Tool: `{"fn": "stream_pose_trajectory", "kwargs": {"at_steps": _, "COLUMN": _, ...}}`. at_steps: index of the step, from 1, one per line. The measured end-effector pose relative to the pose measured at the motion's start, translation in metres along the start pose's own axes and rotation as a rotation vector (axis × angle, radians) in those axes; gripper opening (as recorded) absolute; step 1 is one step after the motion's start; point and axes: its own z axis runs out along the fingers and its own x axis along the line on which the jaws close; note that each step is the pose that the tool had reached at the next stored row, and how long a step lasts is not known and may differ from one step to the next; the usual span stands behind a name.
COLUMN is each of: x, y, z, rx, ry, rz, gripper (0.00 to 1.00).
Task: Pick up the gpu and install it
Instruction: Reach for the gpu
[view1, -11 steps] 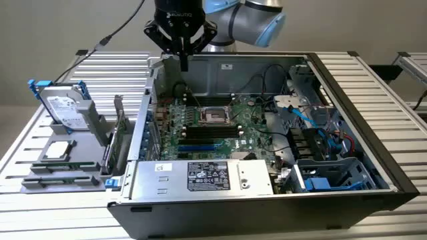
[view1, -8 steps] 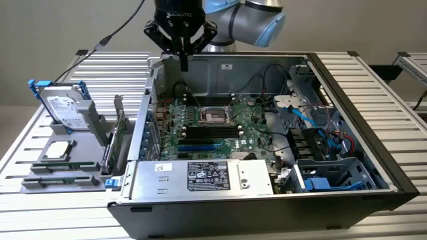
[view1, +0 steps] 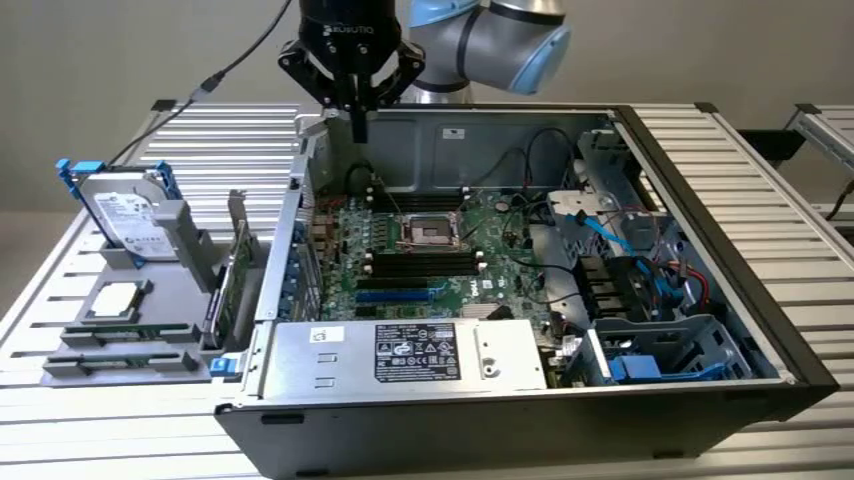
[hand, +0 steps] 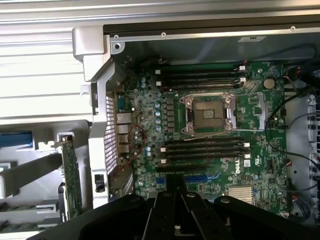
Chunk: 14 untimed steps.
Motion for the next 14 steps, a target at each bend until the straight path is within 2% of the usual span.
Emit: {"fn": "stream_pose_trajectory", "kwargs": {"at_steps": 14, "x": 0.063, "y": -0.0048, "z": 0.0005, "rx": -0.0002, "ry": 0.0, "rz": 0.0, "gripper": 0.11}}
